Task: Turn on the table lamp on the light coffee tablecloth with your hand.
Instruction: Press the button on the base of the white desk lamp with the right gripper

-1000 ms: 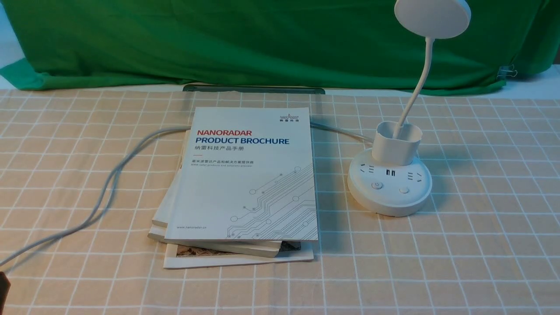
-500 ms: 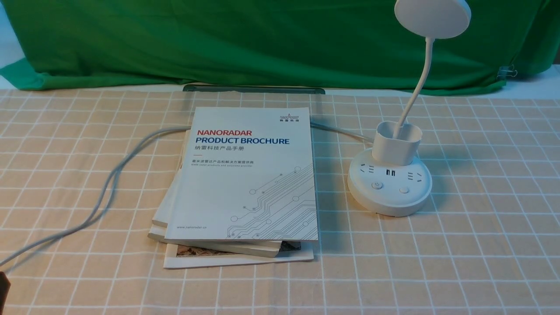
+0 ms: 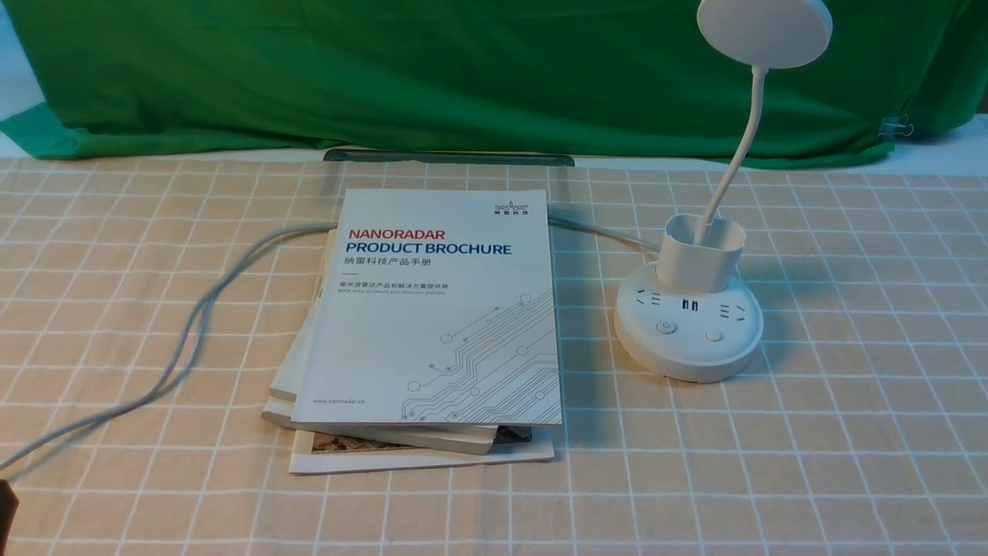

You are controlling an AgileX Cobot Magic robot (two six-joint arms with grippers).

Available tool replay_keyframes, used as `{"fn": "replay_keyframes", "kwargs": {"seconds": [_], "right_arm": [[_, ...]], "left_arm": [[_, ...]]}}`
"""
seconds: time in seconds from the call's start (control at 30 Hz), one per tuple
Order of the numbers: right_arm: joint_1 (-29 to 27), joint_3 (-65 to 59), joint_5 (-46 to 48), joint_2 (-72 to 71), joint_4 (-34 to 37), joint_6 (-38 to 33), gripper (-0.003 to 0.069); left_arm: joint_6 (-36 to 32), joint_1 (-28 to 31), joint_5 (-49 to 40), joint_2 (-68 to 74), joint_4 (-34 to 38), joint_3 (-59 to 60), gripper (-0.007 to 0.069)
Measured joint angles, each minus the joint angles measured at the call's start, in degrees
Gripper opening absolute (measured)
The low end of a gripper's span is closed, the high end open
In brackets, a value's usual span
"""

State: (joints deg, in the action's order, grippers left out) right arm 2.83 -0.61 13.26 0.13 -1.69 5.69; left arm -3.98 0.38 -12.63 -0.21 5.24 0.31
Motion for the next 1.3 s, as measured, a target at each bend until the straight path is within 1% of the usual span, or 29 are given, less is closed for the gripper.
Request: {"fn": "replay_keyframes", "kwargs": {"seconds": [0.07,0.13,0.23,0.27,0.3,0.33,0.37,0.43,0.63,0.7,0.77,0.8,0.83,0.87,0.9,0.93,0.97,1.03,1.07,1.1,1.13,1.17,1.2,1.23,1.27,1.3], "right_arm": [[0.0,0.0,-0.4,0.0,3.0,3.5,0.0241],[0.0,0.0,-1.9,0.0,7.6,11.1,0.0241],[0.0,0.0,-4.8,0.0,15.2,27.0,0.0241],[0.0,0.0,-5.4,0.0,17.2,33.5,0.0241],[0.0,0.0,-5.6,0.0,17.4,34.5,0.0241],[0.0,0.0,-5.8,0.0,18.4,39.5,0.0241],[0.0,0.0,-5.8,0.0,18.9,41.2,0.0241],[0.0,0.0,-5.9,0.0,19.2,40.8,0.0241],[0.0,0.0,-6.3,0.0,19.2,35.9,0.0241],[0.0,0.0,-8.4,0.0,19.2,33.4,0.0241],[0.0,0.2,-10.5,0.0,19.2,28.5,0.0234],[0.0,1.0,-10.2,0.0,19.2,25.6,0.0218],[0.0,1.5,-9.9,0.1,19.2,24.3,0.0209],[0.0,4.9,-8.4,1.1,19.2,19.4,0.0160],[0.0,6.0,-7.8,1.6,19.2,17.8,0.0142],[0.0,11.5,-4.9,4.9,19.2,9.7,0.0067],[0.0,14.3,-3.4,6.9,19.2,6.0,0.0048],[0.0,21.0,0.4,12.2,19.2,-2.3,0.0031],[0.0,22.6,1.2,13.5,19.2,-4.1,0.0030],[0.0,29.0,4.9,18.7,19.2,-10.5,0.0029],[0.0,33.1,7.3,22.0,19.2,-14.2,0.0029],[0.0,33.9,7.7,22.6,19.2,-15.5,0.0029],[0.0,41.0,12.6,28.5,19.2,-20.6,0.0029],[0.0,41.8,13.2,29.1,19.2,-21.1,0.0029],[0.0,49.1,18.9,35.7,19.2,-26.1,0.0029],[0.0,51.1,20.7,37.6,19.2,-27.5,0.0029]], "left_arm": [[0.0,0.0,0.0,0.0,0.0,0.0,0.0021],[0.0,0.0,0.0,0.0,0.0,0.0,0.0021],[0.0,0.0,0.0,0.0,0.0,0.0,0.0021],[0.0,0.0,0.0,0.0,0.0,0.0,0.0021],[0.0,0.0,0.0,0.0,0.0,0.0,0.0021],[0.0,0.0,0.0,0.0,0.0,0.0,0.0021],[0.0,0.0,0.0,0.0,0.0,0.0,0.0021],[0.0,0.0,0.0,0.0,0.0,0.0,0.0021],[0.0,0.0,0.0,0.0,0.0,0.0,0.0021],[0.0,0.0,0.0,0.0,0.0,0.0,0.0021],[0.0,0.0,0.0,0.0,0.0,0.0,0.0021],[0.0,0.0,0.0,0.0,0.0,0.0,0.0021],[0.0,0.0,0.0,0.0,0.0,0.0,0.0021],[0.0,0.0,0.0,0.0,0.0,0.0,0.0021],[0.0,0.0,0.0,0.0,0.0,0.0,0.0021],[0.0,0.0,0.0,0.0,0.0,0.0,0.0021],[0.0,0.0,0.0,0.0,0.0,0.0,0.0021],[0.0,0.0,0.0,0.0,0.0,0.0,0.0021],[0.0,0.0,0.0,0.0,0.0,0.0,0.0021],[0.0,0.0,0.0,0.0,0.0,0.0,0.0021],[0.0,0.0,0.0,0.0,0.0,0.0,0.0021],[0.0,0.0,0.0,0.0,0.0,0.0,0.0021],[0.0,0.0,0.0,0.0,0.0,0.0,0.0021],[0.0,0.0,0.0,0.0,0.0,0.0,0.0021],[0.0,0.0,0.0,0.0,0.0,0.0,0.0021],[0.0,0.0,0.0,0.0,0.0,0.0,0.0021]]}}
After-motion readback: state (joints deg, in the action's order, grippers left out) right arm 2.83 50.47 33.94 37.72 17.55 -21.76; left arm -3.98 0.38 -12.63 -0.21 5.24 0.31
